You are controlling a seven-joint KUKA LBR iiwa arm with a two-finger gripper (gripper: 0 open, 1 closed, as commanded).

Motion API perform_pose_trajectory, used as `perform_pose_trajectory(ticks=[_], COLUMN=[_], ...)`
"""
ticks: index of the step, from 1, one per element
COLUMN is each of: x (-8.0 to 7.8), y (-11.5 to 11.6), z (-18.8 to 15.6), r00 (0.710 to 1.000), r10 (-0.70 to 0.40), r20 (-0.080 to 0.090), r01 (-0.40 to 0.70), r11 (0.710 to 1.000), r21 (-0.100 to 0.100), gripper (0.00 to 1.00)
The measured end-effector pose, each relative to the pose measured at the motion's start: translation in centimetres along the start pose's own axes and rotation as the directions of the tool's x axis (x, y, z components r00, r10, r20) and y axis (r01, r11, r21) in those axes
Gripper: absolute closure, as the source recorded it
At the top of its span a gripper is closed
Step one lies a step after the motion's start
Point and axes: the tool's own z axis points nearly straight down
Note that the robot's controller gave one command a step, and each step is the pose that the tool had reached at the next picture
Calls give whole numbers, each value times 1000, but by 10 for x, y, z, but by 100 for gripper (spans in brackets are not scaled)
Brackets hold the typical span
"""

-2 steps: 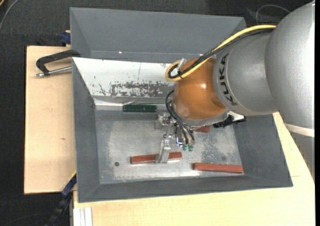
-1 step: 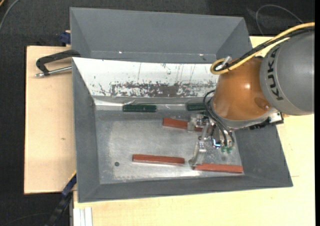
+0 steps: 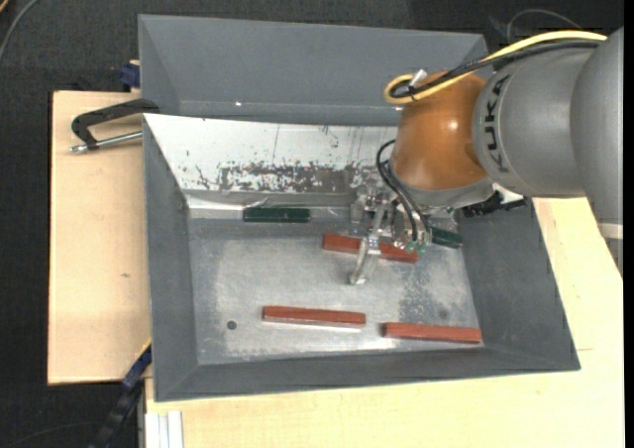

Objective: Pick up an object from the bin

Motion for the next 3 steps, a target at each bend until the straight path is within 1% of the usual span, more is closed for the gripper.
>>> perform_pose_trajectory(ticks=[1, 2, 3], x=[-1, -1, -5], y=[1, 1, 3], z=[-1, -1, -99], r00=[1000, 1000, 1000], r10=[0, 0, 0], r20=[-2, -3, 6], r01=[0, 0, 0], r11=[1000, 1000, 1000], r21=[0, 0, -1], gripper=[0, 100, 100])
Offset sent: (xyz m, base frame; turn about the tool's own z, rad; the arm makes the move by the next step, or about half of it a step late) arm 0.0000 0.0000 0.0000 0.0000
